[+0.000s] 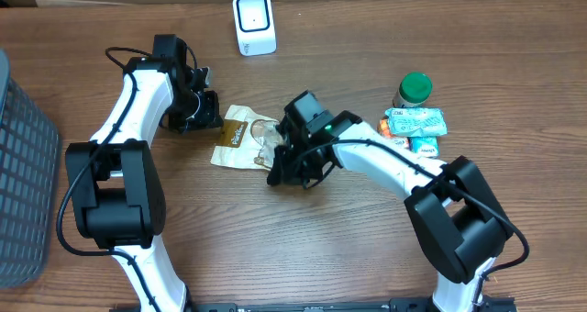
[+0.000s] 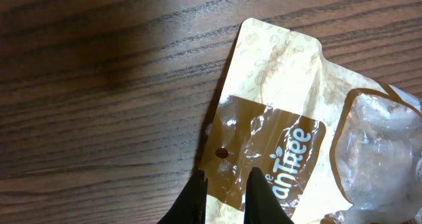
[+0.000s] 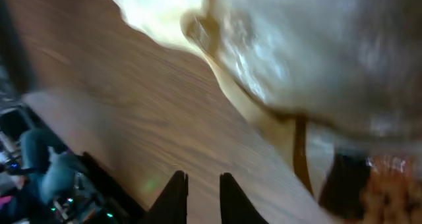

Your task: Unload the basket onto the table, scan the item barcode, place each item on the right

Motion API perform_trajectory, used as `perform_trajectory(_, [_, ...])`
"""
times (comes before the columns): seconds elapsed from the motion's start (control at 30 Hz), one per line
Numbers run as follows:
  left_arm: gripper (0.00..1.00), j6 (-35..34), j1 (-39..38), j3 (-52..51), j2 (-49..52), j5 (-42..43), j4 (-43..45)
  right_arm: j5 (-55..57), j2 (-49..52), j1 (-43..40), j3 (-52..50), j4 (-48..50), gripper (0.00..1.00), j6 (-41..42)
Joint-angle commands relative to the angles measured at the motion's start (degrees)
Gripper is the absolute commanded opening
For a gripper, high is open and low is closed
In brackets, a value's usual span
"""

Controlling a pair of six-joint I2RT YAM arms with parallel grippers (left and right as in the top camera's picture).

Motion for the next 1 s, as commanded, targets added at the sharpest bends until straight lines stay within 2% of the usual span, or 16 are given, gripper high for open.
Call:
perform_trajectory(0.0, [0.08,-0.33,0.59,0.02,0.2,-0.28,-0.02,5.03,-0.68,0.92,0.09,-1.44,0.16,0.42])
perform_trajectory(0.17, [0.07,-0.31,0.59,0.02,0.2,-0.28,-0.2,9.62,-0.68,-0.94,-0.83,-2.89,0.16,4.74])
perform_trajectory(0.43, [0.08,-0.31,0.59,0.02,0.2,-0.28,-0.04,14.86,-0.68,-9.92,-0.83,-5.31,0.15,4.85])
perform_trajectory(0.73, [0.08,-0.31,0.59,0.02,0.2,-0.28,-0.2,15.43,-0.68,-15.61,-0.83,7.04,0.15,2.23])
perform_trajectory(0.97, [0.08,-0.31,0.59,0.02,0.2,-0.28,-0.37,14.86,0.07,-15.5,-0.85,4.5,0.15,7.5])
